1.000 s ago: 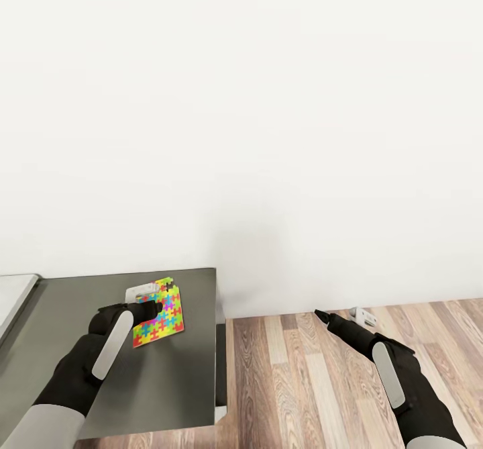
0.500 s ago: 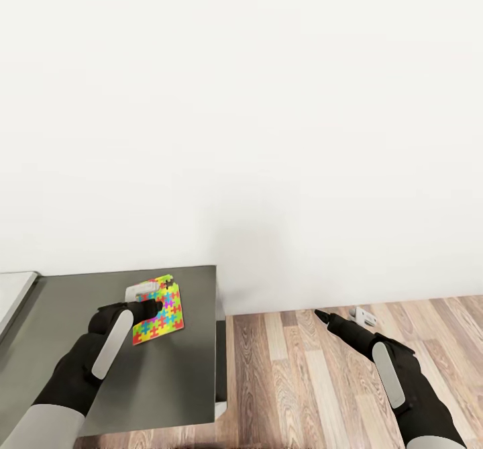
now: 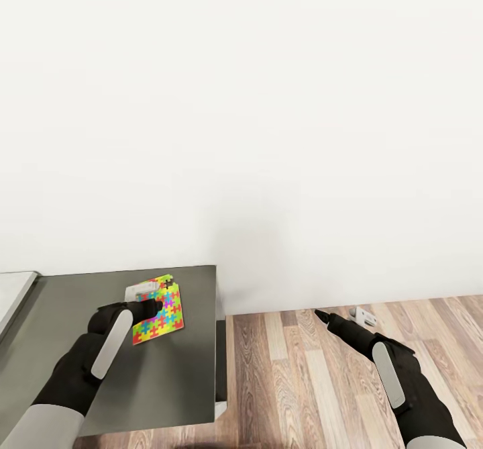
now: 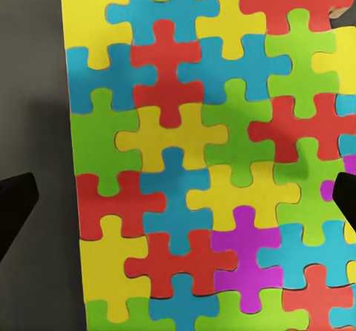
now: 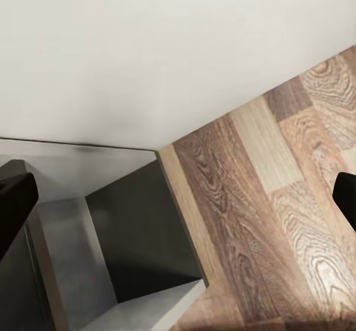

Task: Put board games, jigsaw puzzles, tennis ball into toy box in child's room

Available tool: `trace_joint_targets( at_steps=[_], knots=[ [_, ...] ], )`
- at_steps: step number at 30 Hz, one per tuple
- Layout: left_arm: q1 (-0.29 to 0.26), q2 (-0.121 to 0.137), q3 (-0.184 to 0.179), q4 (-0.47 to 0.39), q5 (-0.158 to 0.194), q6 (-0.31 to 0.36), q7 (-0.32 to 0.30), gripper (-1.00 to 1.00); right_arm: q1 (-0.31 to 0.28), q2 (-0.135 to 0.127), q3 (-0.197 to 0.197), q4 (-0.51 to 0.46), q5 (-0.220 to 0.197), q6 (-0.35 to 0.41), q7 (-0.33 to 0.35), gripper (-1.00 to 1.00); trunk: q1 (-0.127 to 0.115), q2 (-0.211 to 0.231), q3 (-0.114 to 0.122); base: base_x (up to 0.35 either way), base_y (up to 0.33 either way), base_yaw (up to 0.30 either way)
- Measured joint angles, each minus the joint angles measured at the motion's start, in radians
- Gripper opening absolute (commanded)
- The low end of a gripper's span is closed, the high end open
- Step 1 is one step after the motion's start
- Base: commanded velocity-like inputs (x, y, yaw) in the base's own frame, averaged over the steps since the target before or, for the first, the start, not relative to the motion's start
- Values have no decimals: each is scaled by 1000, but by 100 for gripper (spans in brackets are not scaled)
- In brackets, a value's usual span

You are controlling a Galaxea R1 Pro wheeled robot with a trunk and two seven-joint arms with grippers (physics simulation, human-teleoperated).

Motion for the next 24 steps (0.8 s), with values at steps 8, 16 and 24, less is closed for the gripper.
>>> trace_joint_targets(
  at_steps=[8,16,24],
  knots=[
    [-1,7,5,0,-6,22,-31,100,0,0,0,0,0,0,0,100,0,0,0,0,0,0],
    [-8,23,7,19,-1,31,-112,100,0,0,0,0,0,0,0,100,0,0,0,0,0,0],
    [-9,32,7,23,12,31,-129,100,0,0,0,0,0,0,0,100,0,0,0,0,0,0]
  ],
)
